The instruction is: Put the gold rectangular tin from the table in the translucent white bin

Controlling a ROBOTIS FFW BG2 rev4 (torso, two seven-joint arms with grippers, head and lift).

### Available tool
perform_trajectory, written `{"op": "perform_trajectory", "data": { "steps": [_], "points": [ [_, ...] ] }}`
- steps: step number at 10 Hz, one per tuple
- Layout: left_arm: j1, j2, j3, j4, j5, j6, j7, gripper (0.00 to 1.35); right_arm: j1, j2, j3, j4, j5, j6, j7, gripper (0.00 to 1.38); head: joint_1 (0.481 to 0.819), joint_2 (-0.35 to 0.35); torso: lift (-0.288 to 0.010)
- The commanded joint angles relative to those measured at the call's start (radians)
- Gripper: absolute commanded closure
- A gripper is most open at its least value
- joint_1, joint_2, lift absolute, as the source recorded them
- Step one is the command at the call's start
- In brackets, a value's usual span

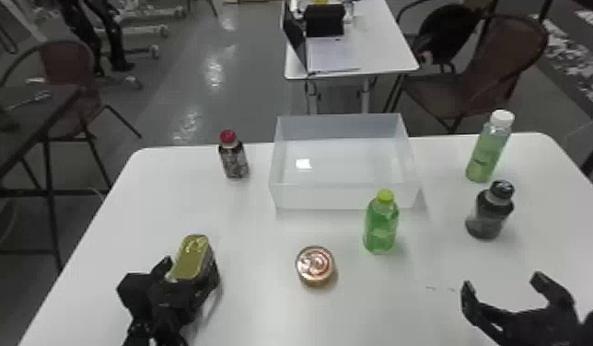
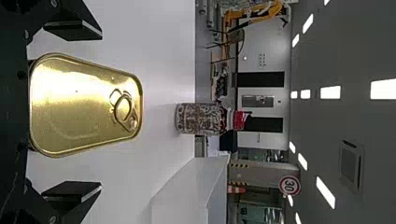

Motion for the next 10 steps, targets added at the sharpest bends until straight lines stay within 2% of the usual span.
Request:
{"op": "perform_trajectory", "data": {
  "steps": [1,2,5,8,10],
  "points": [
    [-0.018,-0.003,0.019,0.043,-0.011,-0.007,-0.02,0.73,-0.004,0.006,0.0,0.005,0.001,0.0,0.001,0.08,0.695,0.141,-0.091],
    [-0.021,-0.003,0.022,0.046,-0.03,0.015,-0.02,0.81,-0.004,0.009,0.0,0.008,0.001,0.0,0.001,0.08,0.695,0.145,-0.091],
    [-0.03,-0.003,0.027,0.048,-0.036,-0.011,-0.023,0.83,-0.005,0.009,-0.002,0.009,-0.001,0.0,0.006,0.08,0.695,0.151,-0.091],
    [-0.04,-0.003,-0.005,-0.081,-0.022,0.013,-0.039,0.83,-0.005,0.007,-0.002,0.012,-0.004,0.0,0.009,0.08,0.695,0.143,-0.091],
    [-0.093,-0.003,-0.057,-0.139,0.001,0.05,-0.088,0.83,-0.007,0.006,-0.003,0.014,-0.006,0.0,0.01,0.08,0.695,0.115,-0.091]
  ]
}}
